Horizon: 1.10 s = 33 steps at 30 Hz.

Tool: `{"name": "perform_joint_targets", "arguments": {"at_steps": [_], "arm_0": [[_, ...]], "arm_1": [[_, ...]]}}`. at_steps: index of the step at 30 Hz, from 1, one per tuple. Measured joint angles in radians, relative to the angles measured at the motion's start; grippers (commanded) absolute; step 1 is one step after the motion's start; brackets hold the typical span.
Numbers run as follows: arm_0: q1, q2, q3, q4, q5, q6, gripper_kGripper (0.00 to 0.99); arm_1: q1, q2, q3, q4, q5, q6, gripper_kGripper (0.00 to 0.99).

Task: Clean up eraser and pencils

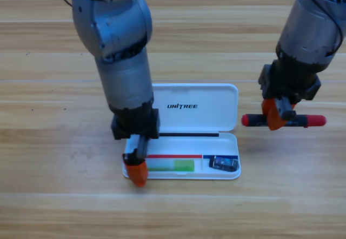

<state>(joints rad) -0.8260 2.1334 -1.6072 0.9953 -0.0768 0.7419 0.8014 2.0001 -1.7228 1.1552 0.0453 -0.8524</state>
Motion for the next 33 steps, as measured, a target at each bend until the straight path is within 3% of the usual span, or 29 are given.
{"name": "perform_joint_targets", "arguments": {"at_steps": [5,9,14,21,25,33], "arm_0": [[0.02,-0.125,0.0,0.061,0.0,0.009,0.99],[0.103,-0.271,0.002,0.105,-0.002,0.066,0.99],[0.315,-0.437,0.065,0.113,-0.064,0.205,0.99],[0.545,-0.488,0.154,0.116,-0.111,0.338,0.99],[0.596,-0.488,0.18,0.117,-0.122,0.363,0.99],[0.606,-0.488,0.203,0.117,-0.134,0.363,0.99]], "arm_1": [[0.037,0.017,-0.082,0.0,0.0,0.033,0.0],[0.071,0.085,-0.175,0.001,0.0,0.058,0.0],[0.114,0.205,-0.294,0.008,0.0,0.092,0.0],[0.13,0.341,-0.411,0.008,0.0,0.099,0.0],[0.131,0.393,-0.438,0.008,0.0,0.1,0.0],[0.131,0.417,-0.447,0.008,0.0,0.1,0.0]]}}
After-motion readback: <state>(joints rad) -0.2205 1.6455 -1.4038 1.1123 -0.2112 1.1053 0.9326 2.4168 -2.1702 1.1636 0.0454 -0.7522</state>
